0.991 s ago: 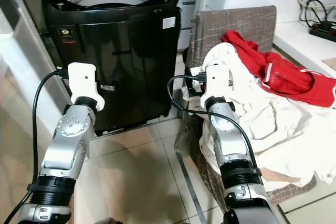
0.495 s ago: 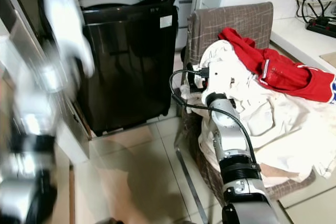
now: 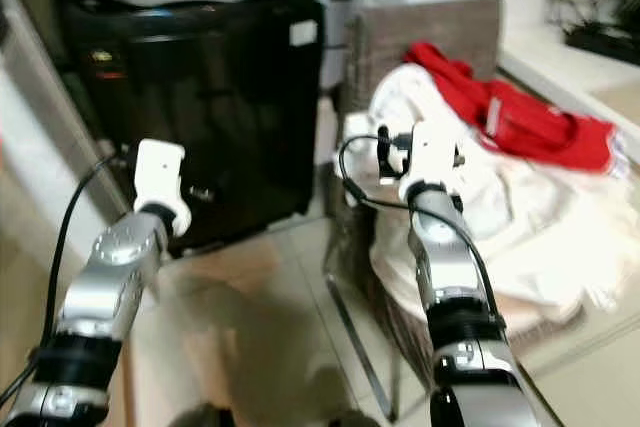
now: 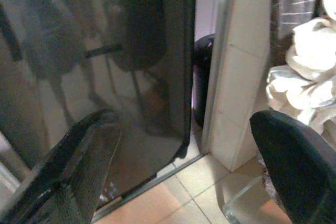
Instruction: Clothes washing
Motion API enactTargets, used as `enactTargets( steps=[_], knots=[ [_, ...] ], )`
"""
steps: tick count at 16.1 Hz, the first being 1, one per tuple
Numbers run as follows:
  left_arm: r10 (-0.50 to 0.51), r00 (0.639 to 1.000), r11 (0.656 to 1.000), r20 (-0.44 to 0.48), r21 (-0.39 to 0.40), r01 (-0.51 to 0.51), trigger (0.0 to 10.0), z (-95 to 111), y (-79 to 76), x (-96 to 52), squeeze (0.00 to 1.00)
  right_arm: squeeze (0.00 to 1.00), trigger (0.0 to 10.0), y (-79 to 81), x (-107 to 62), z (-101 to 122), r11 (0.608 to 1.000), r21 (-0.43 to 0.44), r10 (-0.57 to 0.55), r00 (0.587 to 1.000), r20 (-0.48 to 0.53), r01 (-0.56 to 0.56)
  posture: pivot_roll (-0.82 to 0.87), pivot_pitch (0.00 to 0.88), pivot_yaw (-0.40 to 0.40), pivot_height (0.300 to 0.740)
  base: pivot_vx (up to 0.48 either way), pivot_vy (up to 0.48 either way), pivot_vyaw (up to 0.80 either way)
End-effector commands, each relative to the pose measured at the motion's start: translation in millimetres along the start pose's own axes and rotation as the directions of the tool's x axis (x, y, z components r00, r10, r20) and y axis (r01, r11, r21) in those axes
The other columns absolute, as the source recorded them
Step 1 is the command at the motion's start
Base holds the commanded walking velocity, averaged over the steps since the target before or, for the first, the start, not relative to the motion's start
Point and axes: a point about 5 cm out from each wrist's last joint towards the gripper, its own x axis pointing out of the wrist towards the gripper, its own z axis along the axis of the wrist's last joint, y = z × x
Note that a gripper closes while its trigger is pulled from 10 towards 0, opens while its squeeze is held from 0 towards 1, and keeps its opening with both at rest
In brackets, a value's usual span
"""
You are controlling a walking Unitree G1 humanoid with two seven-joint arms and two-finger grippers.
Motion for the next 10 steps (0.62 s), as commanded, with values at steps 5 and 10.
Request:
enactTargets(
  steps=[5, 10],
  knots=[
    [0.022, 0.996, 0.991, 0.091, 0.127, -0.033, 10.0, 4, 10.2, -9.8, 0.0, 0.0, 10.0, 5.2, -1.4, -11, 0.998, -0.059, 0.028, 0.999, -0.036, -0.03, -0.05, 0.0, -0.057, 0.662, 0.0, 0.0, -0.52],
    [-0.141, 0.976, 0.966, 0.163, 0.238, 0.1, 10.0, 20, -15.0, -3.3, 0.0, 0.0, 10.0, 5.0, -6.5, -10, 0.999, -0.034, 0.011, 1.0, -0.005, -0.011, -0.09, 0.0, -0.001, 0.684, 0.282, -0.242, -0.1]
  ],
)
